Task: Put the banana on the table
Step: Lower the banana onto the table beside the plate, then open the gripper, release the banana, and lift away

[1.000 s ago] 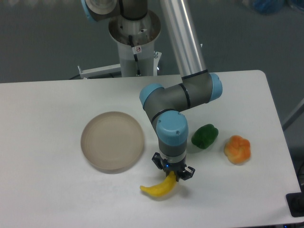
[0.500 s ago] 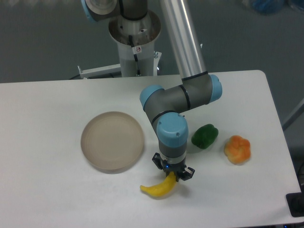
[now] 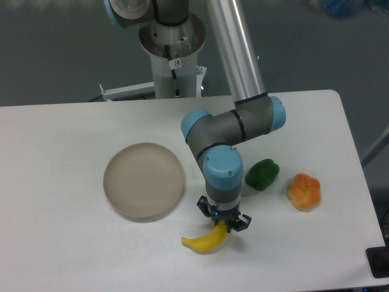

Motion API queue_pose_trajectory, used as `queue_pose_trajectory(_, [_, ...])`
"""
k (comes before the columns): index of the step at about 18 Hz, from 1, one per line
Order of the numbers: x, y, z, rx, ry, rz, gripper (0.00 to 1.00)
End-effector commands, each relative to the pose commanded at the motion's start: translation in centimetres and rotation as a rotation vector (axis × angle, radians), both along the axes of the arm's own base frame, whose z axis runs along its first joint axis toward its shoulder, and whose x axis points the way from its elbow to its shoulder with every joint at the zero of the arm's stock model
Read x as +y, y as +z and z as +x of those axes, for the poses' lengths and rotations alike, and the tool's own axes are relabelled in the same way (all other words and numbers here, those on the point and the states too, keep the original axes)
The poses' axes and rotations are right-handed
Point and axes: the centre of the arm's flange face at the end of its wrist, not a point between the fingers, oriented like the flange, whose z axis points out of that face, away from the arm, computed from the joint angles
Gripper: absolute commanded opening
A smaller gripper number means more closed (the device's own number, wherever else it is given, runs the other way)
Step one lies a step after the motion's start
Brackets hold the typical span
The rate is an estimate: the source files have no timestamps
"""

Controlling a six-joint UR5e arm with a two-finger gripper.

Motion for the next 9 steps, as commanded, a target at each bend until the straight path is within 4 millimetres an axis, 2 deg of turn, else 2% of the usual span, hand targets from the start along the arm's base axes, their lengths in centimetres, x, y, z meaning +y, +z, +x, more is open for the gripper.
queue_pose_trajectory(4, [0.0, 0.2, 0.0, 0.001, 0.0, 0.003, 0.39])
queue_pose_trajectory(5, [0.0, 0.4, -0.1, 0.003, 0.001, 0.007, 0.5])
queue_pose_trajectory(6, [0.1, 0.5, -0.2, 0.005, 0.003, 0.008, 0.56])
queue_pose_trajectory(9, [0.0, 1.6, -0.4, 0.014, 0.006, 0.022, 0.64])
